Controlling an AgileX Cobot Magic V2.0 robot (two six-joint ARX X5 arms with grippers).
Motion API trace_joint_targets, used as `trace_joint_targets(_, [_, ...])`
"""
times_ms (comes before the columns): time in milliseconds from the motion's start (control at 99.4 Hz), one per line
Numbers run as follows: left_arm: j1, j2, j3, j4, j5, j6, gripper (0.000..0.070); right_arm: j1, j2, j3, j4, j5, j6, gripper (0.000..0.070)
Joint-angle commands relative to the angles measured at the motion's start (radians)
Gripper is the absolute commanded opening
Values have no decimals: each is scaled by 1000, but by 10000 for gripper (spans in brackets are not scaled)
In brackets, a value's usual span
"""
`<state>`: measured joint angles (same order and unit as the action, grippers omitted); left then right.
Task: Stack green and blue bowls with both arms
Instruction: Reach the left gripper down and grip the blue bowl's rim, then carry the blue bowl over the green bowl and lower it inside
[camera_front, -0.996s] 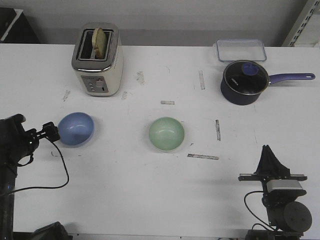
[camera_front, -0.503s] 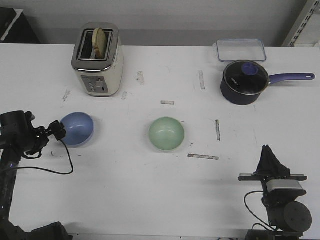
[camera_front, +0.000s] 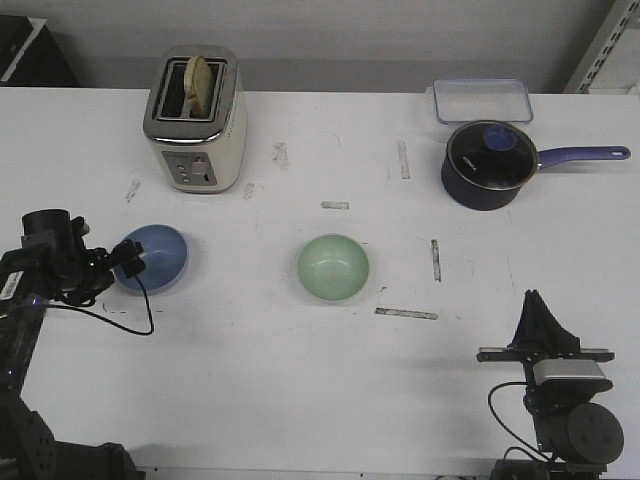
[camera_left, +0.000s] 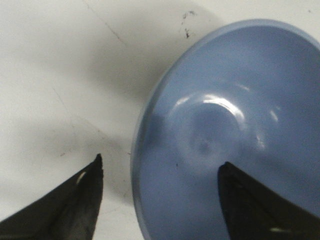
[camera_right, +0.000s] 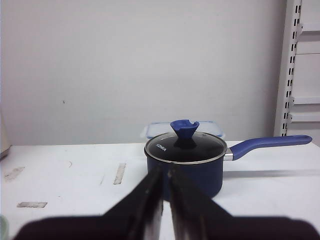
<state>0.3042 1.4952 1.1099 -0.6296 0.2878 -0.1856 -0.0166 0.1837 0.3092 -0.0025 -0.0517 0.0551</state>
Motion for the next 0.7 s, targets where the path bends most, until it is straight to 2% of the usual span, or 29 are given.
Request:
trace_joint_targets(0, [4, 13, 14, 5, -3, 14, 231, -1, -2, 3, 10, 0, -8, 10])
trace_joint_targets(282, [4, 24, 14, 11, -51, 16, 28, -1, -2, 3, 10, 0, -8, 10])
trace_joint_targets(473, [-3, 24, 32, -15, -57, 14, 0, -1, -2, 3, 10, 0, -8, 10])
trace_joint_targets(694, [-51, 24, 145, -145, -55, 5, 1, -1, -2, 3, 10, 0, -8, 10])
